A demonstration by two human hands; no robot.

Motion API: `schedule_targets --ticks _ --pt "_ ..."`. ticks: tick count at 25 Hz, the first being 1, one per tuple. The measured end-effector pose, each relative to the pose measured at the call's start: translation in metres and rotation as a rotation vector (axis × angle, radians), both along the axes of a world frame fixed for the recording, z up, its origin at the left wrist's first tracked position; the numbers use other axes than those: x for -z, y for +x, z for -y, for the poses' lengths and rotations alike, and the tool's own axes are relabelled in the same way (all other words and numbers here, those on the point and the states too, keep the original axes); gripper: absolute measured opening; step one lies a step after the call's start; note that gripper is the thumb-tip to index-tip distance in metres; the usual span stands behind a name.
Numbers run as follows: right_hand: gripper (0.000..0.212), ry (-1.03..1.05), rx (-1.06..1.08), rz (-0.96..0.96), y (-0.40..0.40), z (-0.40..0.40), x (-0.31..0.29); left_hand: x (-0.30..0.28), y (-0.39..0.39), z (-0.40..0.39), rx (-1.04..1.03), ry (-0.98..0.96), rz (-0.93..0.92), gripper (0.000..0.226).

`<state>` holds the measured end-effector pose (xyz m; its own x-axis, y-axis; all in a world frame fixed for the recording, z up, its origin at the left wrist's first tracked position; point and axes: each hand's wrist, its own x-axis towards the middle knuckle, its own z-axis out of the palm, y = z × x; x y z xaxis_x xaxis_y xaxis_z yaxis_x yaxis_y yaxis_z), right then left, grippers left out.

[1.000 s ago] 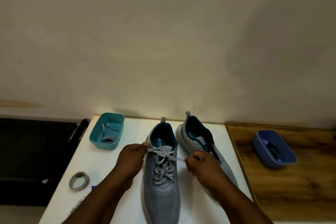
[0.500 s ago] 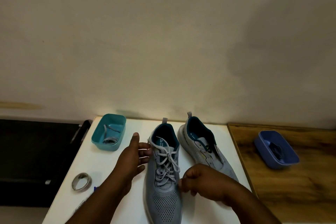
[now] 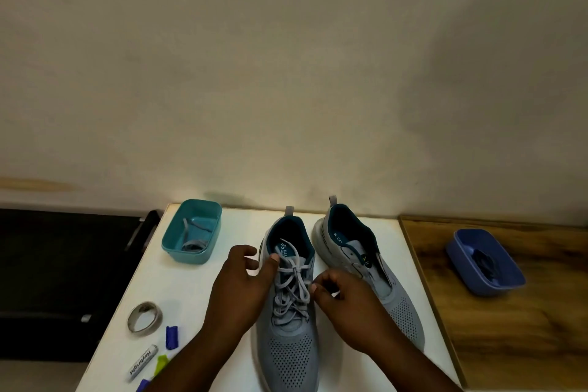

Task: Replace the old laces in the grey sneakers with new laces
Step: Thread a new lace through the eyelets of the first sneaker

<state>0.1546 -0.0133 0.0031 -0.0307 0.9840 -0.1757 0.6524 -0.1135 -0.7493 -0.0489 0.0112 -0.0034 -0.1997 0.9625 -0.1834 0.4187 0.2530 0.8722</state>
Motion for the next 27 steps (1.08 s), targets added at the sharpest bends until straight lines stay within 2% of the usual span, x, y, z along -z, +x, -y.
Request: schedule_targets --ticks 2,4,7,9,13,15,18,20,22,24,27 --pt "0.046 0.042 -0.015 0.011 0.001 0.000 0.003 0.008 -0.001 0.004 0.145 0.059 -0.205 0.064" --pt "0.066 0.137 -0.077 0.032 0.000 -0.003 0.008 0.009 -0.001 0.007 0.313 0.219 -0.443 0.052" --pt "0.060 0.262 -0.184 0.079 0.000 -0.009 0.016 0.009 -0.011 0.000 0.433 0.312 -0.379 0.037" --pt "0.051 0.329 -0.177 0.134 0.002 -0.017 0.018 0.013 -0.022 -0.009 0.479 0.355 -0.391 0.032" --pt "0.022 0.431 -0.074 0.128 0.004 -0.028 0.021 0.022 -0.029 -0.023 0.461 0.414 -0.397 0.018" --pt "0.018 0.454 -0.071 0.114 0.004 -0.030 0.023 0.026 -0.024 -0.024 0.428 0.421 -0.363 0.020" --pt "0.022 0.422 -0.017 0.052 0.004 -0.028 0.023 0.028 -0.018 -0.018 0.377 0.395 -0.292 0.030" --pt "0.031 0.354 0.048 -0.034 -0.002 -0.020 0.025 0.028 -0.016 -0.011 0.322 0.323 -0.219 0.044" --pt "0.044 0.247 0.096 -0.147 -0.012 -0.008 0.031 0.027 -0.015 -0.004 0.257 0.245 -0.238 0.051" --pt "0.050 0.150 0.132 -0.239 -0.023 0.001 0.037 0.028 -0.013 -0.002 0.233 0.197 -0.250 0.047" --pt "0.044 0.173 0.182 -0.319 -0.028 -0.001 0.037 0.028 -0.010 -0.002 0.228 0.150 -0.127 0.041"
